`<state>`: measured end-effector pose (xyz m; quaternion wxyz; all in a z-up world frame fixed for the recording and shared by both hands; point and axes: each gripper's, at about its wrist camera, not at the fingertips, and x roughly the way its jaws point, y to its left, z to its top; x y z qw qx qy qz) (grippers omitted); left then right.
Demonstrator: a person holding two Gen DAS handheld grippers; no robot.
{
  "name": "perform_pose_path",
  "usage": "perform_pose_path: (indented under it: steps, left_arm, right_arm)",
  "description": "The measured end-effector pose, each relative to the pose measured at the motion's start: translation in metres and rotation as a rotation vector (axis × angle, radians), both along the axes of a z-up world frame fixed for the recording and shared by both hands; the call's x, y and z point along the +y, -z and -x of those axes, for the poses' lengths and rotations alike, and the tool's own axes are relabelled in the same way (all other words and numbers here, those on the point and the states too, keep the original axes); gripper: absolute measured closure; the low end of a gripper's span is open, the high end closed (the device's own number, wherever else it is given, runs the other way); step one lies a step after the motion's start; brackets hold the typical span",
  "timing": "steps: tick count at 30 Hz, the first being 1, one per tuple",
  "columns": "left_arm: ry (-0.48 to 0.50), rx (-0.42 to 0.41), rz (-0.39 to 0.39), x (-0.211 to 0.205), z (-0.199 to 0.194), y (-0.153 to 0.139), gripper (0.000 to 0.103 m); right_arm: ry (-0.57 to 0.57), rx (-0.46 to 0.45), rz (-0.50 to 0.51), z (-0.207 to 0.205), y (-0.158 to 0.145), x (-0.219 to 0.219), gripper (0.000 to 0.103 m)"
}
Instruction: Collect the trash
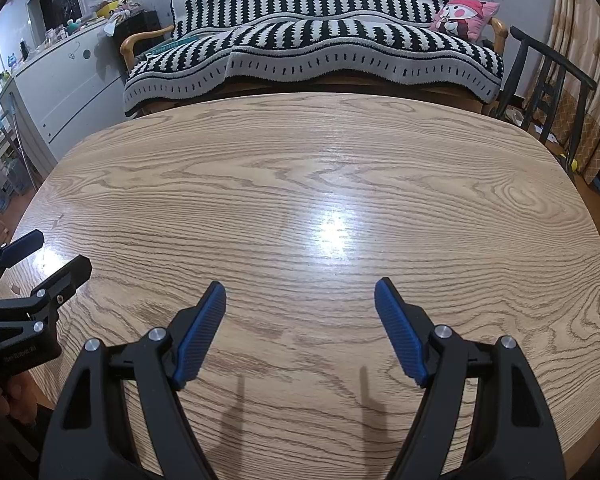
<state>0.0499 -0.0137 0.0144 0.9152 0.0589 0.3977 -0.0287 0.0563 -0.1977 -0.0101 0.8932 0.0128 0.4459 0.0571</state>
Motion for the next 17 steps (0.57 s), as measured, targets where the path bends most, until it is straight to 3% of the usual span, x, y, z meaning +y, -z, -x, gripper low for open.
perform_pose_path:
  steps: [9, 17]
  left_arm:
    - [0.001, -0.017, 0.005, 0.0016, 0.0005, -0.0011, 0.008]
    - [-0.024, 0.015, 0.015, 0.0057, -0.0039, 0.0024, 0.008]
  right_arm:
    - [0.002, -0.003, -0.001, -0.0007, -0.0014, 0.0001, 0.029]
    - [0.002, -0.003, -0.001, -0.0008, -0.0013, -0.0002, 0.029]
